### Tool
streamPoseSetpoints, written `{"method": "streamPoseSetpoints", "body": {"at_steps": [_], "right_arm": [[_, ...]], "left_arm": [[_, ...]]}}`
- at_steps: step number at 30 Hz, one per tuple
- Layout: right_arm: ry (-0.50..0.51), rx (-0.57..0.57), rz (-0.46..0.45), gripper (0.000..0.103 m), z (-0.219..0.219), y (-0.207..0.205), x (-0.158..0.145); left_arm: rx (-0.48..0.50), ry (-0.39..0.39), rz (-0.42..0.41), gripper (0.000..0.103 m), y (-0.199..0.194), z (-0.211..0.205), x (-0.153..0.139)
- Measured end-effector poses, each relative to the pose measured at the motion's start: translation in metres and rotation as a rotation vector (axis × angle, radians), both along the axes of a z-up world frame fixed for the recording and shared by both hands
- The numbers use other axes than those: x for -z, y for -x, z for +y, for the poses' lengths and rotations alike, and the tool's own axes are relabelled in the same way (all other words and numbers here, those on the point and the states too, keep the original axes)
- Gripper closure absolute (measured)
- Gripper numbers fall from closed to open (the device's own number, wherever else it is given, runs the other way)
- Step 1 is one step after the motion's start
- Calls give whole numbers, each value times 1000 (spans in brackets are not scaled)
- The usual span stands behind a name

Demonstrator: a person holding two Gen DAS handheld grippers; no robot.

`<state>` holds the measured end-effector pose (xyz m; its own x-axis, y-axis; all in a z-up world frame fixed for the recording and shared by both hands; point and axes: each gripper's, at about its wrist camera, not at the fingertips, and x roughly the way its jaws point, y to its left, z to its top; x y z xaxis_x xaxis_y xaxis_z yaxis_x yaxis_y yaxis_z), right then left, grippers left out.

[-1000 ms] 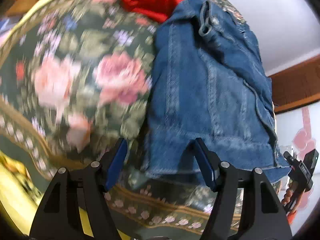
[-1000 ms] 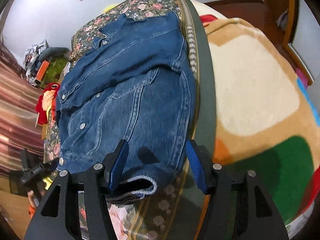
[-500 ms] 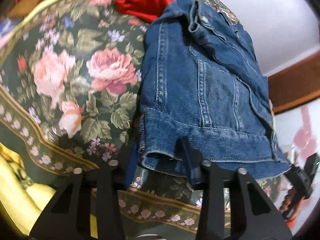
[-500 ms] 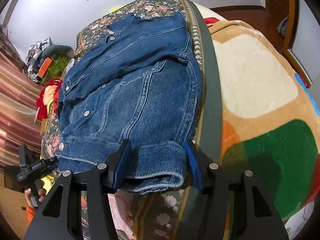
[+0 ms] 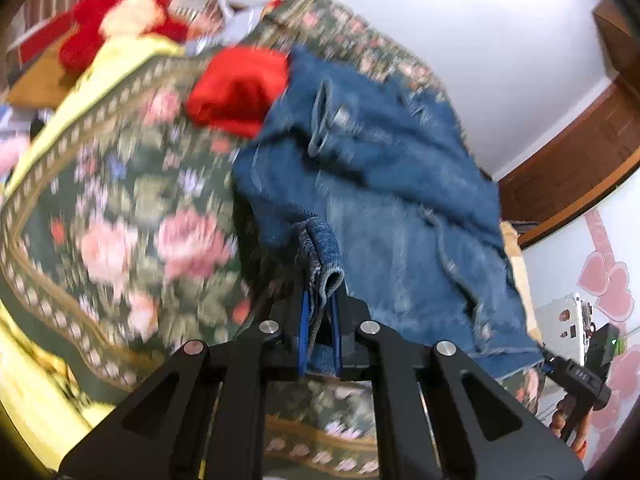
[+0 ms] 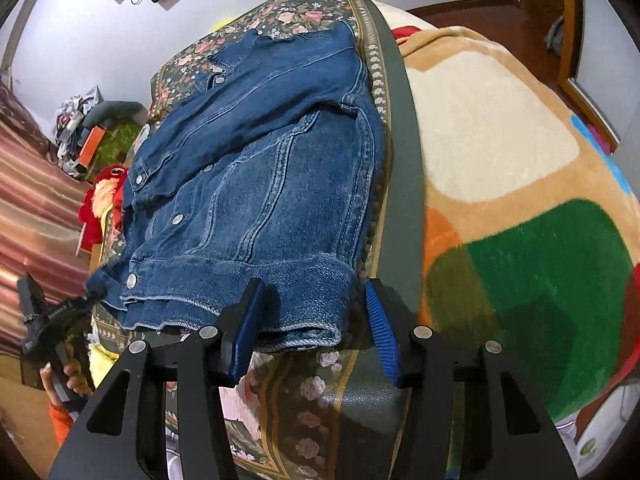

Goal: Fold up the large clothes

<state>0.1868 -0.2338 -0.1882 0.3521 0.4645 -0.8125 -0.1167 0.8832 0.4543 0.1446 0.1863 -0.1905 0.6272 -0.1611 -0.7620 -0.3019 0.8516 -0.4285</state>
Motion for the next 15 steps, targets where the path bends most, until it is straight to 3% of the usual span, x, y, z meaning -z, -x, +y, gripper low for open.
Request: {"method": "streamPoseSetpoints", "body": {"at_steps": [2, 7, 15], "right_arm": [[-27, 2, 10, 56, -1, -3, 4], [-30, -10, -15, 83, 3, -11, -4], [-35, -58, -220, 89, 26, -50, -62]], "left_arm": [[8, -14, -44, 95, 4, -1, -16], [29, -61, -116, 95, -19, -7, -47], [38, -74, -213, 95, -49, -2, -83]]}}
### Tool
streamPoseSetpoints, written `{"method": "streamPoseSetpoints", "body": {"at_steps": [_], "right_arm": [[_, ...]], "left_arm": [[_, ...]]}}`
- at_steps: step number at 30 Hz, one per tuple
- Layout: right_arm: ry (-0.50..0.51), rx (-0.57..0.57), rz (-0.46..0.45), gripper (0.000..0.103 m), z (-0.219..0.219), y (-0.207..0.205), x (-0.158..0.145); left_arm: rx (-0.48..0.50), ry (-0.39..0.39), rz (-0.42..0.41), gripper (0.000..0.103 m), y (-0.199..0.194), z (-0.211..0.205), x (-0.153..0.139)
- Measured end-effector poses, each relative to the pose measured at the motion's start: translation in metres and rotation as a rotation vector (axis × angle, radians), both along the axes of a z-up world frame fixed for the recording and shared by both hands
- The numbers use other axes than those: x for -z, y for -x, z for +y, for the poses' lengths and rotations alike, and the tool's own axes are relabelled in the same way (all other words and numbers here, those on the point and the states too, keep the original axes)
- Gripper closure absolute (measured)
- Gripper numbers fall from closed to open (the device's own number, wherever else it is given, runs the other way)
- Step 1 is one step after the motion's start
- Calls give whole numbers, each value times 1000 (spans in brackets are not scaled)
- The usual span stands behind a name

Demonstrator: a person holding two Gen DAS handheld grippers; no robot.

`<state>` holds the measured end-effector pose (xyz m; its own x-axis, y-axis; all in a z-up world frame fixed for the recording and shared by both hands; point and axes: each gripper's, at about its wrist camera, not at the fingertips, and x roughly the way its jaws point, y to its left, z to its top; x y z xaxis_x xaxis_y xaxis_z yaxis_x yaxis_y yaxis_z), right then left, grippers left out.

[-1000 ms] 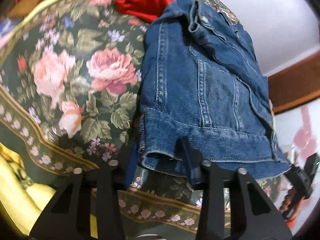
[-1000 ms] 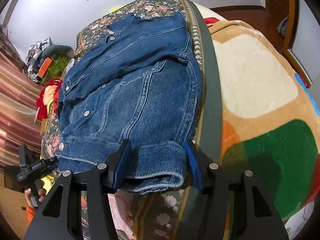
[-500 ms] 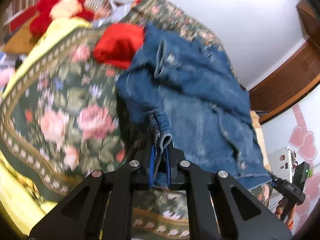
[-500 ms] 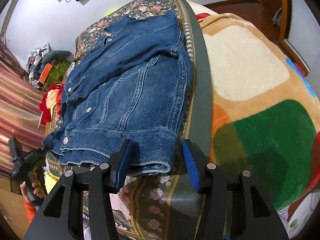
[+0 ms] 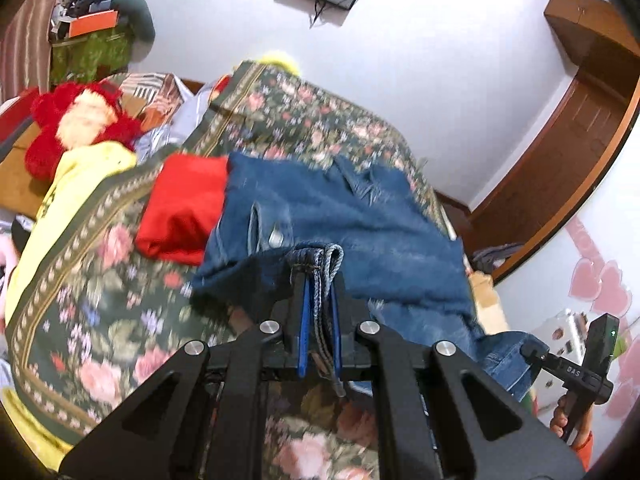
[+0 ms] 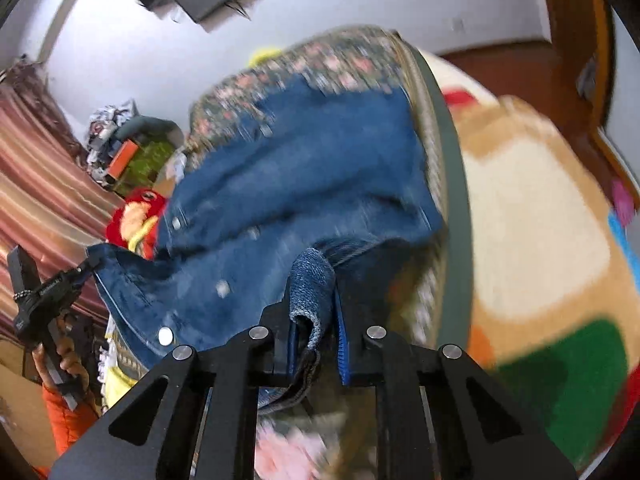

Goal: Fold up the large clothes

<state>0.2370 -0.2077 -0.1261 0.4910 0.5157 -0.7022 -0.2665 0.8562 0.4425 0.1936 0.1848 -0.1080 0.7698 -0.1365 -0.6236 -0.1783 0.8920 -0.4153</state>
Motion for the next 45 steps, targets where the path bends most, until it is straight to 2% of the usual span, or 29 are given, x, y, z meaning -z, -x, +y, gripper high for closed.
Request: {"method": "streamPoseSetpoints", "body": {"at_steps": [5, 11, 16, 17, 18, 21, 27, 30, 33, 35, 37, 39, 41, 43, 45], "right_arm": [[-7, 3, -113, 90, 11, -39, -36], [19, 60, -205, 90, 16, -95, -61], [27, 71, -193, 90, 30, -147, -51], [30, 73, -189, 91, 33, -157, -49], [44, 77, -183, 90, 38, -171, -44], [53, 62, -140, 90, 52, -205, -27], [160, 76, -70, 90, 75, -249, 24], [133, 101, 4, 87, 63, -263, 46], [130, 187, 11, 83, 43, -267, 51], [124, 238, 13, 83, 25, -267, 46], [100, 251, 37, 83, 12, -266, 42], [96, 244, 48, 82, 3, -262, 35], [133, 218, 35, 81, -2, -251, 28], [161, 180, 34, 64, 0, -241, 24], [186, 127, 28, 55, 7, -233, 24]], "left_arm": [[-31, -1, -53, 95, -29, 15, -26], [-51, 61, -89, 95, -79, 40, -40], [-78, 59, -67, 95, -135, 58, -29], [-92, 46, -59, 95, -148, 61, -25], [-116, 14, -57, 103, -159, 65, -24], [-155, -58, -76, 103, -185, 78, -21], [-153, -87, 67, 103, -233, 98, 23], [-125, -116, 156, 103, -240, 97, 55], [-62, -109, 238, 100, -241, 91, 81], [-22, -101, 279, 90, -240, 87, 92], [7, -101, 297, 63, -240, 81, 97], [23, -87, 296, 54, -240, 78, 99], [43, -40, 306, 51, -243, 78, 103], [35, 28, 337, 45, -249, 81, 113], [27, 74, 356, 41, -254, 84, 123]]}}
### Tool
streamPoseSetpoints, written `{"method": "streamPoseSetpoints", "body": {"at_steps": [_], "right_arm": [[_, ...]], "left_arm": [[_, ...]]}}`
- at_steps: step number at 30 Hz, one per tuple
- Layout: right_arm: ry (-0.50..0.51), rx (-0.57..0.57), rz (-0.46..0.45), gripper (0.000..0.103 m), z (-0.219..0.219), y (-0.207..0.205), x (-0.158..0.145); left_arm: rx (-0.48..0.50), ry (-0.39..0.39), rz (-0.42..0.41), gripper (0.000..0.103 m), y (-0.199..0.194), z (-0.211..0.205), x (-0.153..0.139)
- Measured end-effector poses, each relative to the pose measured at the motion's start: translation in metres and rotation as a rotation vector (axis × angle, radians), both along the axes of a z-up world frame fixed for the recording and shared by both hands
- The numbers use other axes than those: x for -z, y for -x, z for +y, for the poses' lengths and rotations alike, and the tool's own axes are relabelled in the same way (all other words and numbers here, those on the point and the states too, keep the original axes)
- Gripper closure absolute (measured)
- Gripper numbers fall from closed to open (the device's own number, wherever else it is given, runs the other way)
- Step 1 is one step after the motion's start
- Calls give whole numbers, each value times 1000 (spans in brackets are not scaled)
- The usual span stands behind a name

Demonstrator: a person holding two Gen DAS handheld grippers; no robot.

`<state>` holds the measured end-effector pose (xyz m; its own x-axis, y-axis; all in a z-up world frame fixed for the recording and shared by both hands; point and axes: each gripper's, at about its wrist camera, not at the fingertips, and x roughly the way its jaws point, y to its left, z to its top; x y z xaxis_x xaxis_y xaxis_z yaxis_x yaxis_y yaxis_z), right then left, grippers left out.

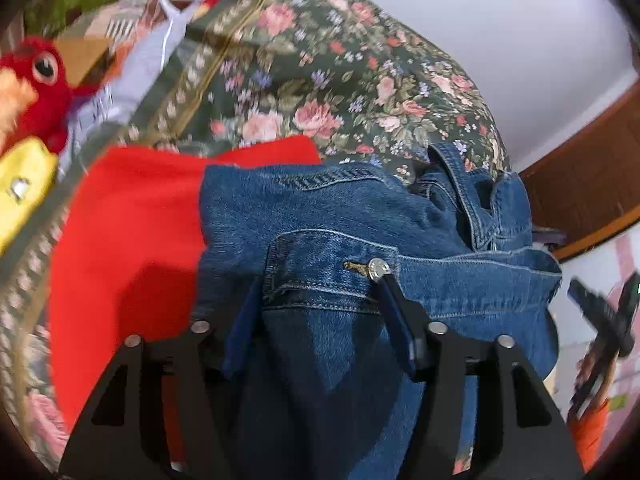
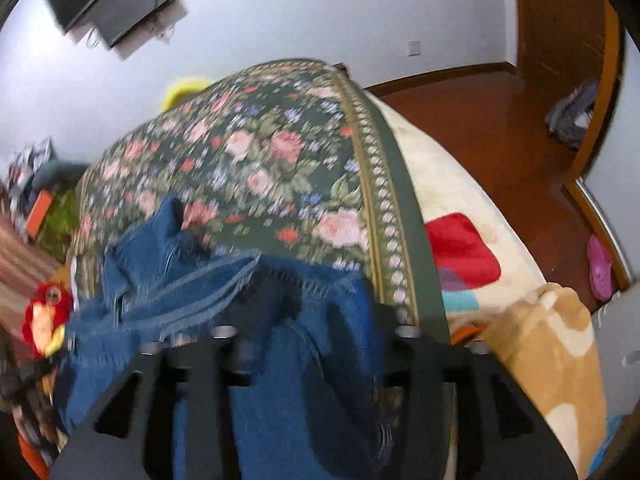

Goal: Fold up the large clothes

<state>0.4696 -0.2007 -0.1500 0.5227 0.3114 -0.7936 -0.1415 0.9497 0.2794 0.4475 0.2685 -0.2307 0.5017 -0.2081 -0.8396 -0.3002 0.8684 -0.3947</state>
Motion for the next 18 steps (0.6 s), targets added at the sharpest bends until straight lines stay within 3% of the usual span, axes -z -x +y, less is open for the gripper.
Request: {"method": "streamPoseSetpoints", "body": {"at_steps": [2, 5, 7, 9, 14, 18], "right_arm": [[36, -66, -2, 54, 13, 7, 1], [75, -170, 7, 48, 36, 20, 6], [89, -222, 17, 47, 49, 26, 11], [115, -287, 29, 46, 67, 32, 19], [173, -373, 72, 46, 105, 31, 39], [209, -359, 33, 47, 128, 13, 42]], "left_arm": [[-17, 41, 22, 41, -3, 1, 9], [22, -13, 12, 45, -2, -7, 5], [41, -70, -15, 69, 3, -13, -5], [63, -115, -64, 81, 11, -20, -23], [80, -261, -220, 86, 25, -38, -83], [65, -346, -304, 86, 24, -41, -115]]}}
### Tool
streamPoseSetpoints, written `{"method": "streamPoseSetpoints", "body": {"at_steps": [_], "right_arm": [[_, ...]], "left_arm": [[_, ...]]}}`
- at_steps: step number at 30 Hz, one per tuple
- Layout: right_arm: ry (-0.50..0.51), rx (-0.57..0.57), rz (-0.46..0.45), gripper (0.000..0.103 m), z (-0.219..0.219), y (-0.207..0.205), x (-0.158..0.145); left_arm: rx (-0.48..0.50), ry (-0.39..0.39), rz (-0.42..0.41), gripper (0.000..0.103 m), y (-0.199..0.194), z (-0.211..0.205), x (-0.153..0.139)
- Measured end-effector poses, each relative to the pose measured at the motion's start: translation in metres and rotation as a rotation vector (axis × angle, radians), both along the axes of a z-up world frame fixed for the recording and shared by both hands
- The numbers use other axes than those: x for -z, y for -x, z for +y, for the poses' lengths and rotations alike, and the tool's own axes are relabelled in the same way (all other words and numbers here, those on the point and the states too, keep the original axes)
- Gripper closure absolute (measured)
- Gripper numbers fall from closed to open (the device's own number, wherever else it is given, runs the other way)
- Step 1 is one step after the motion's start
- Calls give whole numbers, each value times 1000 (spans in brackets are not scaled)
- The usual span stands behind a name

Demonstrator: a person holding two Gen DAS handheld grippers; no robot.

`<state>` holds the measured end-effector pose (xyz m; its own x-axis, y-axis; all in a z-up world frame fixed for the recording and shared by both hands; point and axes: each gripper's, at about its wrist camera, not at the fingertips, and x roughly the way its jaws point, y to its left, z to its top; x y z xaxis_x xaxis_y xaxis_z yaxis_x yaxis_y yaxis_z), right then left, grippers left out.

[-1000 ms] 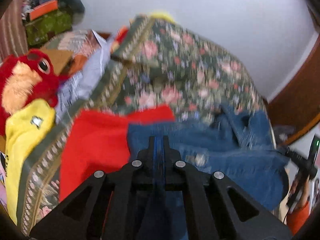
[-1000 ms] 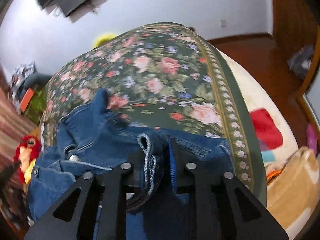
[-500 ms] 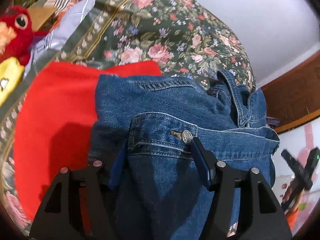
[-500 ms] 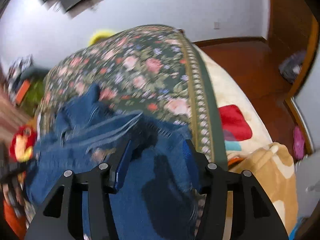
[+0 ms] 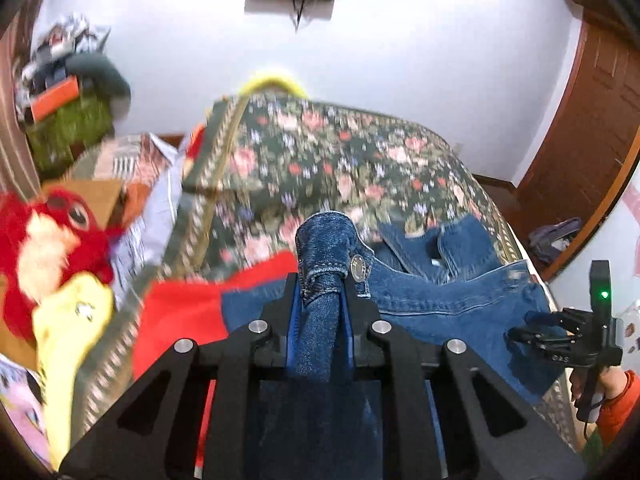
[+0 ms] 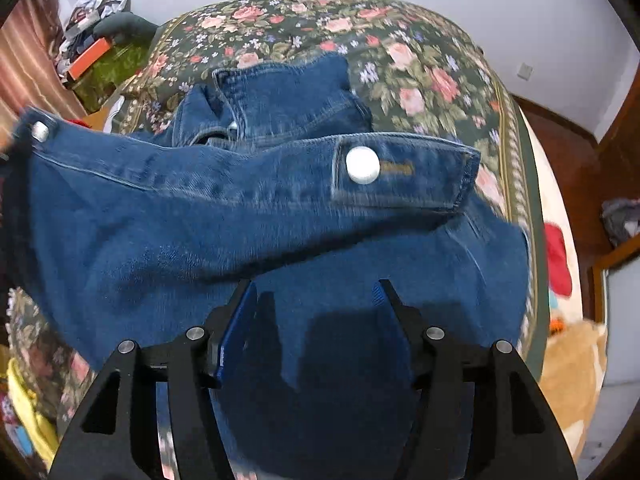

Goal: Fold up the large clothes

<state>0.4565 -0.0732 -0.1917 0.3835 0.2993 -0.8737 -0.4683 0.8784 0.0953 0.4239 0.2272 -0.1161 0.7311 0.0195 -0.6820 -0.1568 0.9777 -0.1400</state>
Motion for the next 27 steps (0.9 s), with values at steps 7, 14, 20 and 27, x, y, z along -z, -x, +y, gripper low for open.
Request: {"method": "streamPoseSetpoints", "body": {"at_steps": [7, 14, 20, 27], "right_arm": [[-7, 170, 23, 46, 0, -34, 12], [12, 89, -35, 39, 5, 0, 11], [96, 33, -63, 19, 11, 24, 16], [165, 2, -77, 11, 3, 54, 15]], "left_arm": [[-88, 30, 151, 85, -35, 26, 64], [-124, 121, 242, 73, -20, 49, 107], [-68, 67, 253, 61, 8, 35, 94], [-22, 19, 285, 46, 49, 14, 103]]}}
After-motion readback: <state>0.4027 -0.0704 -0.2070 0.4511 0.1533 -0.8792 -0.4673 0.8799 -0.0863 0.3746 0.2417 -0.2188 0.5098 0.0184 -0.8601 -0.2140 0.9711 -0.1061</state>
